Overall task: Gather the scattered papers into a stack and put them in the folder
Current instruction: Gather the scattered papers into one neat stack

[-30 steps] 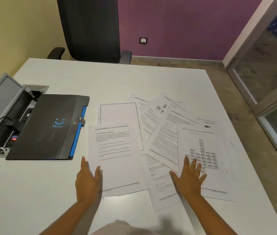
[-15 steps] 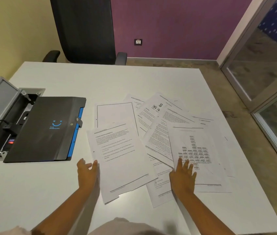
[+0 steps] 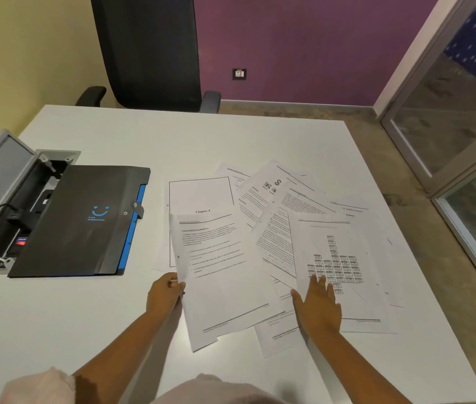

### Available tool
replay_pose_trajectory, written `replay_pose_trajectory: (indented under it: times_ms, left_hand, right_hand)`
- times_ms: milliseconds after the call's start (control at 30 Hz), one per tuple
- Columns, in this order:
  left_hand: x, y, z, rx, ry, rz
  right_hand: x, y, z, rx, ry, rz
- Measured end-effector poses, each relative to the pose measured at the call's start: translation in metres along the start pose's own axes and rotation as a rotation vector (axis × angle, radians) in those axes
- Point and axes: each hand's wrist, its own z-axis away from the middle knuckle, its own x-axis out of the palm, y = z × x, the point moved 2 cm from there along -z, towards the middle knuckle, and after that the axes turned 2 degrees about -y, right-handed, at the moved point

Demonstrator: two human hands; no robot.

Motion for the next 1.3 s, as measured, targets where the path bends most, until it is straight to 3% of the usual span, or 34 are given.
replay_pose_trajectory:
  times_ms: [433, 633, 867, 1033, 1200, 1300]
  left_hand:
    - [0.005, 0.008, -0.001, -0.081, -0.077, 0.085]
    - [0.006, 0.006, 0.0, -0.081, -0.042, 0.124]
    - [0.002, 0.008, -0.002, -0.068, -0.039, 0.132]
    - [0.002, 0.015, 0.0, -0.065, -0.122, 0.149]
    - [0.007, 0.026, 0.004, -0.104, -0.204, 0.131]
    - [0.014, 0.033, 0.01, -0.159, -0.302, 0.301]
  right_hand:
    - [0.005, -0.003, -0.002, -0.019, 0.004, 0.123]
    - [0.005, 0.003, -0.004, -0.045, -0.021, 0.182]
    - [-0.022, -0.033, -0.002, -0.057, 0.051, 0.05]
    - [-0.029, -0.092, 0.022, -0.233, -0.038, -0.153]
    - [-0.023, -0.143, 0.058, -0.533, -0.236, -0.077]
    - [-0.021, -0.152, 0.064, -0.634, -0.267, -0.056]
